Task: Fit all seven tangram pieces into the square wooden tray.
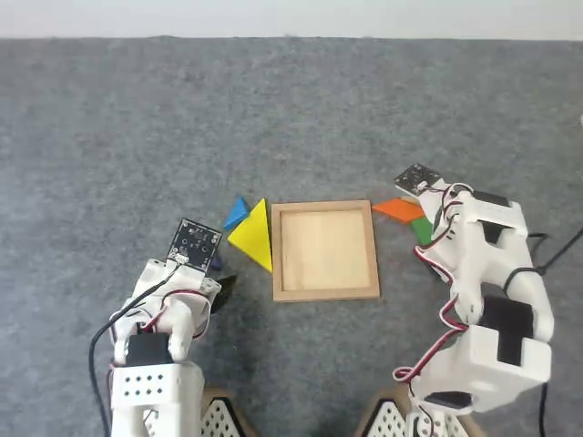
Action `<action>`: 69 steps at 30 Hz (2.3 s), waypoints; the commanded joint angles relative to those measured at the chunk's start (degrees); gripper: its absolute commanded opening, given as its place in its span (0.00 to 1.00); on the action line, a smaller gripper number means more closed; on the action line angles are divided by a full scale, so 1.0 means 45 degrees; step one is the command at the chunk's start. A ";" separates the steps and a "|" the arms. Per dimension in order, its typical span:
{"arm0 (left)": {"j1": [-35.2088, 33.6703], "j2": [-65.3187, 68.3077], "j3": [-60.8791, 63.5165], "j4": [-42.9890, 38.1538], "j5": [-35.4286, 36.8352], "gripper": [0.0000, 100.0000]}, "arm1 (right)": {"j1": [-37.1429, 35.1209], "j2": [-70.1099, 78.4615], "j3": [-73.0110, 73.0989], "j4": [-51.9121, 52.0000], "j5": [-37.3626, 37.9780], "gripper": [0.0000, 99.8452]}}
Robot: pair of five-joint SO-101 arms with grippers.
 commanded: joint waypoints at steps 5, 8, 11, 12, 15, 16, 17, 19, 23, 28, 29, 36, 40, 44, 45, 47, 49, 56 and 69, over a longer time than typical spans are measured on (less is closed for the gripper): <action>0.0039 -0.0137 -0.0127 -0.0274 -0.0137 0.33 | -0.0322 -0.0010 -0.0293 -0.0576 0.0078 0.28; 0.0039 -0.0137 -0.0127 -0.0274 -0.0137 0.33 | -0.0225 -0.0010 -0.0274 -0.0381 0.0078 0.16; 0.0039 -0.0137 -0.0127 -0.0274 -0.0137 0.33 | -0.0225 -0.0010 -0.0274 -0.0264 0.0078 0.10; 0.0039 -0.0137 -0.0127 -0.0274 -0.0137 0.33 | -0.0225 -0.0010 -0.0274 -0.0264 0.0059 0.10; 0.0039 -0.0137 -0.0127 -0.0274 -0.0137 0.33 | -0.0225 -0.0088 -0.0274 -0.0225 -0.0586 0.10; 0.0039 -0.0137 -0.0127 -0.0274 -0.0137 0.33 | -0.0244 -0.0107 -0.0293 -0.0264 -0.1055 0.10; 0.0039 -0.0137 -0.0127 -0.0274 -0.0137 0.33 | -0.0244 -0.0127 -0.0410 -0.0225 -0.1446 0.10; 0.0039 -0.0137 -0.0127 -0.0274 -0.0137 0.33 | -0.0244 -0.0264 -0.0645 -0.0205 -0.2129 0.10; 0.0039 -0.0137 -0.0127 -0.0274 -0.0137 0.33 | -0.0166 -0.0928 -0.0625 -0.0147 -0.2989 0.11; 0.0039 -0.0137 -0.0127 -0.0274 -0.0137 0.33 | 0.0947 -0.2295 -0.0664 0.0518 -0.4962 0.12; 0.0039 -0.0137 -0.0127 -0.0274 -0.0137 0.33 | 0.1201 -0.2589 -0.0606 0.0557 -0.5431 0.14; 0.0039 -0.0137 -0.0127 -0.0274 -0.0137 0.33 | 0.1534 -0.4816 -0.0488 0.3311 -0.6681 0.28; 0.0039 -0.0137 -0.0127 -0.0274 -0.0137 0.33 | 0.1416 -0.5832 0.0625 0.3175 -0.7873 0.30; 0.0039 -0.0137 -0.0127 -0.0274 -0.0137 0.33 | 0.0107 -0.5968 0.2442 0.1455 -0.9690 0.30; 0.0039 -0.0137 -0.0127 -0.0274 -0.0137 0.33 | -0.0166 -0.5968 0.2676 0.1221 -0.9885 0.30; 0.0039 -0.0137 -0.0127 -0.0274 -0.0137 0.33 | -0.0361 -0.5929 0.2852 0.1045 -1.0042 0.30; 0.0039 -0.0137 -0.0127 -0.0274 -0.0137 0.33 | -0.0303 -0.5695 0.2852 0.1026 -1.0022 0.30; 0.0039 -0.0137 -0.0127 -0.0274 -0.0137 0.33 | 0.1026 -0.4073 0.2168 0.0498 -0.9944 0.31; 0.0039 -0.0137 -0.0127 -0.0274 -0.0137 0.33 | 0.1241 -0.2667 0.1895 -0.0264 -0.9475 0.31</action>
